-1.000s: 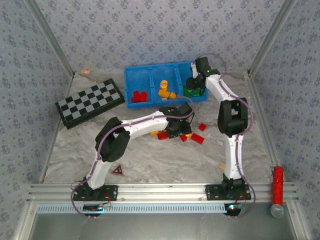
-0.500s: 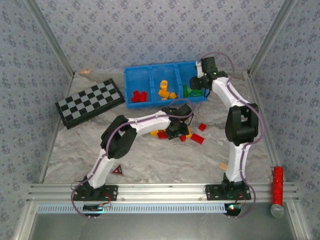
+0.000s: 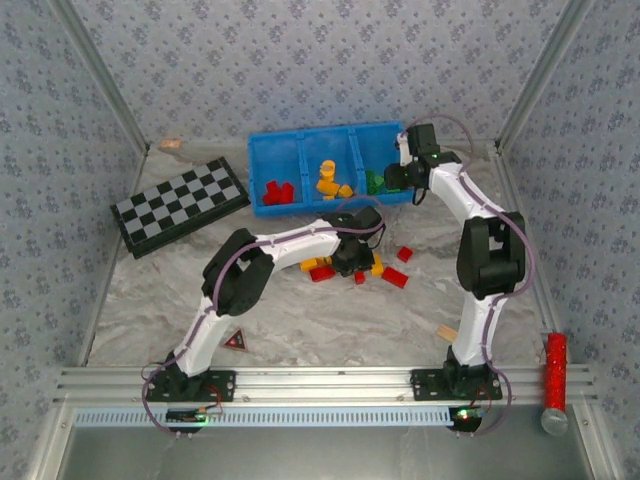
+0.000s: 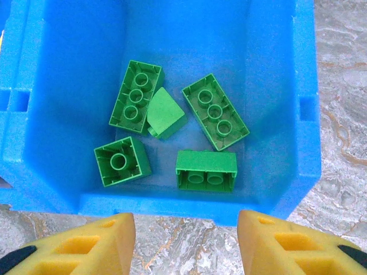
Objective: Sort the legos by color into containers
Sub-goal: Pick up the lego from the center of the table.
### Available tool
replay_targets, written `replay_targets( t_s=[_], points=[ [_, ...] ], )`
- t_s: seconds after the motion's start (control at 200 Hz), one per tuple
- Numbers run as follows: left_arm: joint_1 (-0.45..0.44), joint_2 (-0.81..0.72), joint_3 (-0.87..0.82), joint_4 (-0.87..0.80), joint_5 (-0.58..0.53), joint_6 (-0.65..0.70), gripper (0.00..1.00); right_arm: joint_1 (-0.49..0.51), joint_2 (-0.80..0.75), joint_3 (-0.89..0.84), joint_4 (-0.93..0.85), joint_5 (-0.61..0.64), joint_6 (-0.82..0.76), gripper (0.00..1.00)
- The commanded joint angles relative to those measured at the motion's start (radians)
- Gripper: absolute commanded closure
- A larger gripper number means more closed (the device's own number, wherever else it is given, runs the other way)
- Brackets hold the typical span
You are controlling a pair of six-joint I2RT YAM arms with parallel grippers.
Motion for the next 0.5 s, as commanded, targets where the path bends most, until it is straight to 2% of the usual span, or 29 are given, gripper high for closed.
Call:
replay_targets(
  t_s=[0.0,0.2,0.495],
  points=[
    [0.012,-0.064,-0.039,-0.027,0.015,0.011,0.77,-0.008,-0.057,-0.037,-0.014,-0.024,0.022,0.48],
    [0.094,-0.174,-0.005,-0.062,-0.009,0.097,0.82,-0.005,-0.151,-0.191,-0.003,-0.052,0.061,0.47],
    [0.273,-0.289,0.131,-0.110,-0.064,0.228,0.83,0.001,-0.266,-0.384,0.004,-0.068,0.102,0.46]
  ],
)
